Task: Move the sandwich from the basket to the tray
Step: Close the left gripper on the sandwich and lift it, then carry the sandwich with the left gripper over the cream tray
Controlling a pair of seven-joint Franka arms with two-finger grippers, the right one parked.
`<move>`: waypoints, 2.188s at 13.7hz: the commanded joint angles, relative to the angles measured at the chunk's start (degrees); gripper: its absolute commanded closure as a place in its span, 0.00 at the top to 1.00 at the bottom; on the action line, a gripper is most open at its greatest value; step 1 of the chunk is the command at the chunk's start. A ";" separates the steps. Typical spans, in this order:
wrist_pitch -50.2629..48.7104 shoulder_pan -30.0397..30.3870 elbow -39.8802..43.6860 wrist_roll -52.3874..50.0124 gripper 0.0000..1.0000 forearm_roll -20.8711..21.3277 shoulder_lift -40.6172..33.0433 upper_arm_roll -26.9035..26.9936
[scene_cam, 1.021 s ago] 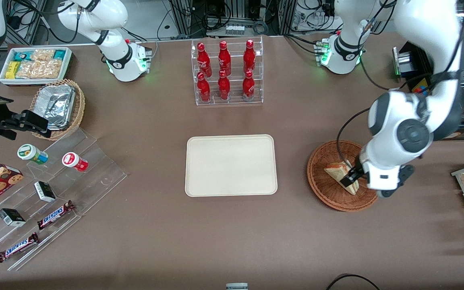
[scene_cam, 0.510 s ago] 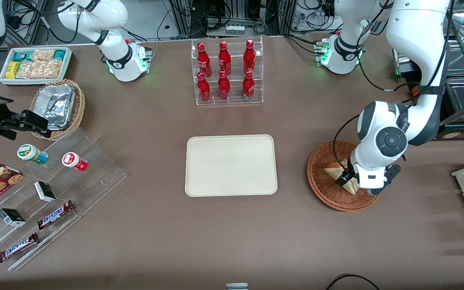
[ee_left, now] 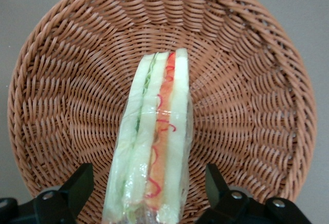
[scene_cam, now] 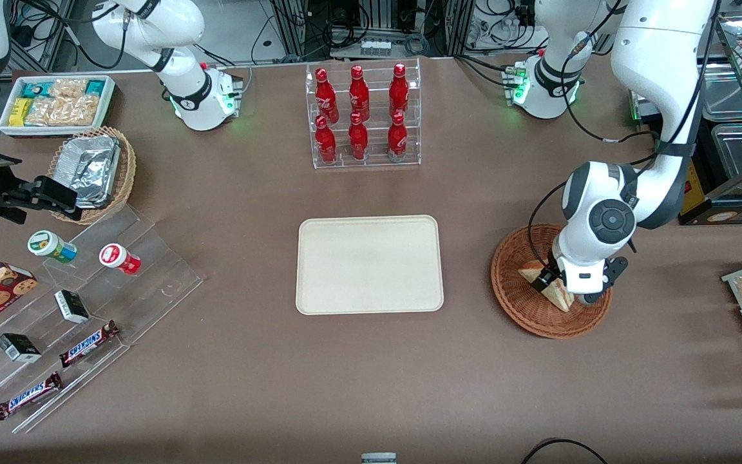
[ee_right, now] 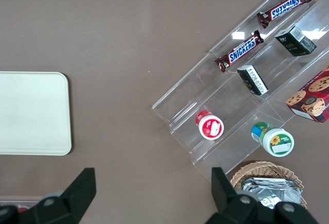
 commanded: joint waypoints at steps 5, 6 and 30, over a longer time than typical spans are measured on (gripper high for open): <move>-6.34 0.02 2.08 -0.70 0.00 1.33 -2.66 0.10; -8.80 -0.15 3.31 -0.53 0.00 1.33 -3.36 0.01; -18.67 -18.44 37.77 -1.67 0.00 16.97 24.66 -25.66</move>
